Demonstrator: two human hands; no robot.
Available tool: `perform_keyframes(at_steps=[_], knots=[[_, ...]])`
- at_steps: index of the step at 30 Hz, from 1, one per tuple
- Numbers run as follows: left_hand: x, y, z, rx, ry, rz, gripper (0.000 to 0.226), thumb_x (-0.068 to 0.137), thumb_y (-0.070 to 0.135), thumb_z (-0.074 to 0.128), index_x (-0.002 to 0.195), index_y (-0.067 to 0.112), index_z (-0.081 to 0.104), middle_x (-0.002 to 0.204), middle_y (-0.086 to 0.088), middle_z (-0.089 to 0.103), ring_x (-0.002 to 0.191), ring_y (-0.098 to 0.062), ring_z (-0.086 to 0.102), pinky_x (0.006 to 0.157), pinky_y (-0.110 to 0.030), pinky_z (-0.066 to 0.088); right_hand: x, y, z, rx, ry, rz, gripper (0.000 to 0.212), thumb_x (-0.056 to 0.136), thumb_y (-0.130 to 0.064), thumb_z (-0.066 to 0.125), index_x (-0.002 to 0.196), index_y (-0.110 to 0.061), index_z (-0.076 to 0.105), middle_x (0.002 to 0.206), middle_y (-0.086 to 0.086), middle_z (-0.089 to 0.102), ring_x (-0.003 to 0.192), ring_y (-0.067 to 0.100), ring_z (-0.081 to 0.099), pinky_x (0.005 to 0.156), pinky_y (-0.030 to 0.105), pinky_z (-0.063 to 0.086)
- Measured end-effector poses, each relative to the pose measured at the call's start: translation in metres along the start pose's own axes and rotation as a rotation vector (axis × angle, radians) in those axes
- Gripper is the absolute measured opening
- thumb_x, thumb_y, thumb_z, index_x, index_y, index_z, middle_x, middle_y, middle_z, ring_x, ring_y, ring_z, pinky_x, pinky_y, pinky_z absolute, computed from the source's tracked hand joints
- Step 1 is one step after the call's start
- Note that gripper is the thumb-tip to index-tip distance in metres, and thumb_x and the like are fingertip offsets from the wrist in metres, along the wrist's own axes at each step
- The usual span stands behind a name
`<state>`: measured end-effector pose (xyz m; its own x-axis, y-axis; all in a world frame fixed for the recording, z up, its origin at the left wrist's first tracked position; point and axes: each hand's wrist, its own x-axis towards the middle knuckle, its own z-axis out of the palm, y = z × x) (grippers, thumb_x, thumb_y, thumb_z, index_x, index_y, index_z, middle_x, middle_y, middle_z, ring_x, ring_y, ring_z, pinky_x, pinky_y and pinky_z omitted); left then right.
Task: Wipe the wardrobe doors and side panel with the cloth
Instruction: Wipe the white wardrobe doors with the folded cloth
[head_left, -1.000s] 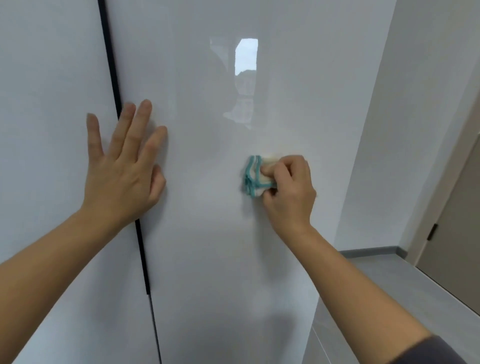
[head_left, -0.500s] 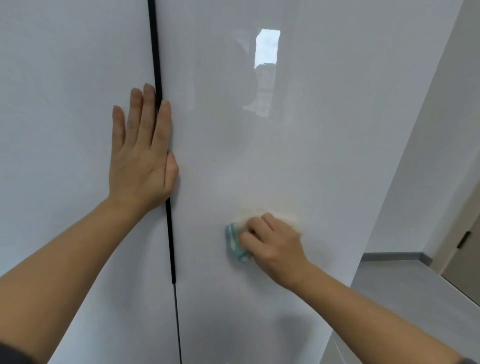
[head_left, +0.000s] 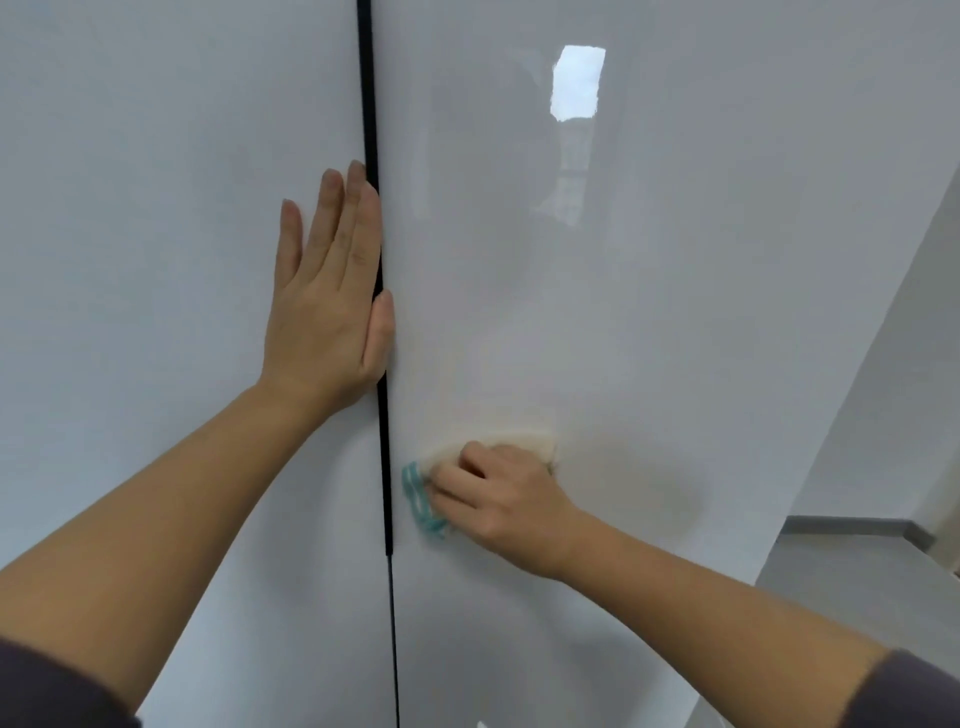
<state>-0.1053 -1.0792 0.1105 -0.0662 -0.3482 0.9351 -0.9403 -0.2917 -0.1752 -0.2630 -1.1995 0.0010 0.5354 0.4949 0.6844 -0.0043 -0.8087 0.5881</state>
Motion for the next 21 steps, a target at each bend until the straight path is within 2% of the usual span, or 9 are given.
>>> perform_keyframes(at_steps=[3, 6, 8, 11, 13, 15, 18, 21], knots=[[-0.002, -0.002, -0.003, -0.027, -0.019, 0.002, 0.061, 0.094, 0.016, 0.029, 0.148, -0.010, 0.013, 0.157, -0.024, 0.015, 0.148, -0.031, 0.006, 0.120, -0.047, -0.003, 0.011, 0.016, -0.009, -0.008, -0.031, -0.067, 0.022, 0.084, 0.004, 0.060, 0.072, -0.013, 0.065, 0.083, 0.002, 0.065, 0.065, 0.022, 0.047, 0.050, 0.031, 0.033], [-0.003, -0.003, -0.005, -0.060, -0.016, 0.001, 0.058, 0.097, 0.015, 0.028, 0.149, -0.008, 0.013, 0.158, -0.021, 0.015, 0.148, -0.025, 0.003, 0.120, -0.045, -0.004, 0.070, 0.058, -0.037, -0.091, 0.182, 0.045, 0.026, 0.088, 0.004, 0.052, 0.075, -0.011, 0.069, 0.080, 0.005, 0.065, 0.063, 0.025, 0.051, 0.048, 0.035, 0.038], [-0.004, -0.003, -0.005, -0.066, -0.016, -0.009, 0.059, 0.097, 0.015, 0.027, 0.149, -0.006, 0.011, 0.159, -0.019, 0.014, 0.148, -0.024, 0.002, 0.120, -0.044, -0.004, 0.119, 0.089, -0.059, -0.142, 0.334, 0.103, 0.030, 0.084, 0.005, 0.047, 0.072, -0.012, 0.069, 0.078, 0.006, 0.065, 0.061, 0.026, 0.052, 0.045, 0.032, 0.035], [-0.004, -0.002, -0.006, -0.064, -0.018, -0.010, 0.061, 0.096, 0.015, 0.028, 0.150, -0.004, 0.008, 0.159, -0.017, 0.012, 0.149, -0.024, 0.002, 0.121, -0.044, -0.004, 0.172, 0.125, -0.085, -0.182, 0.404, 0.226, 0.017, 0.076, -0.003, 0.055, 0.073, -0.012, 0.070, 0.081, 0.006, 0.064, 0.066, 0.026, 0.055, 0.045, 0.024, 0.025], [-0.003, -0.002, -0.006, -0.069, -0.017, -0.006, 0.061, 0.096, 0.014, 0.029, 0.150, -0.004, 0.007, 0.159, -0.017, 0.010, 0.149, -0.026, 0.002, 0.121, -0.044, -0.004, 0.185, 0.131, -0.089, -0.180, 0.422, 0.292, 0.017, 0.073, -0.003, 0.055, 0.074, -0.012, 0.070, 0.082, 0.005, 0.064, 0.068, 0.026, 0.055, 0.046, 0.021, 0.023], [-0.002, -0.001, -0.007, -0.078, -0.013, -0.009, 0.061, 0.096, 0.014, 0.029, 0.149, -0.006, 0.009, 0.158, -0.020, 0.009, 0.149, -0.030, 0.002, 0.121, -0.045, -0.002, 0.184, 0.125, -0.081, -0.188, 0.446, 0.258, 0.017, 0.071, 0.001, 0.058, 0.072, -0.012, 0.069, 0.080, 0.004, 0.064, 0.065, 0.024, 0.054, 0.046, 0.022, 0.023], [-0.001, -0.002, -0.008, -0.091, -0.015, -0.021, 0.058, 0.097, 0.014, 0.028, 0.148, -0.010, 0.014, 0.158, -0.024, 0.007, 0.148, -0.034, 0.002, 0.121, -0.047, 0.000, 0.174, 0.112, -0.066, -0.185, 0.450, 0.133, 0.019, 0.073, 0.004, 0.060, 0.070, -0.011, 0.070, 0.078, 0.002, 0.066, 0.061, 0.023, 0.053, 0.045, 0.026, 0.031], [0.000, -0.004, -0.009, -0.141, -0.004, -0.036, 0.055, 0.097, 0.008, 0.030, 0.148, -0.008, 0.016, 0.158, -0.022, 0.010, 0.148, -0.031, 0.001, 0.121, -0.044, -0.001, 0.154, 0.096, -0.052, -0.156, 0.442, 0.085, 0.022, 0.080, 0.005, 0.059, 0.071, -0.011, 0.071, 0.079, 0.002, 0.067, 0.060, 0.022, 0.052, 0.044, 0.031, 0.036]])
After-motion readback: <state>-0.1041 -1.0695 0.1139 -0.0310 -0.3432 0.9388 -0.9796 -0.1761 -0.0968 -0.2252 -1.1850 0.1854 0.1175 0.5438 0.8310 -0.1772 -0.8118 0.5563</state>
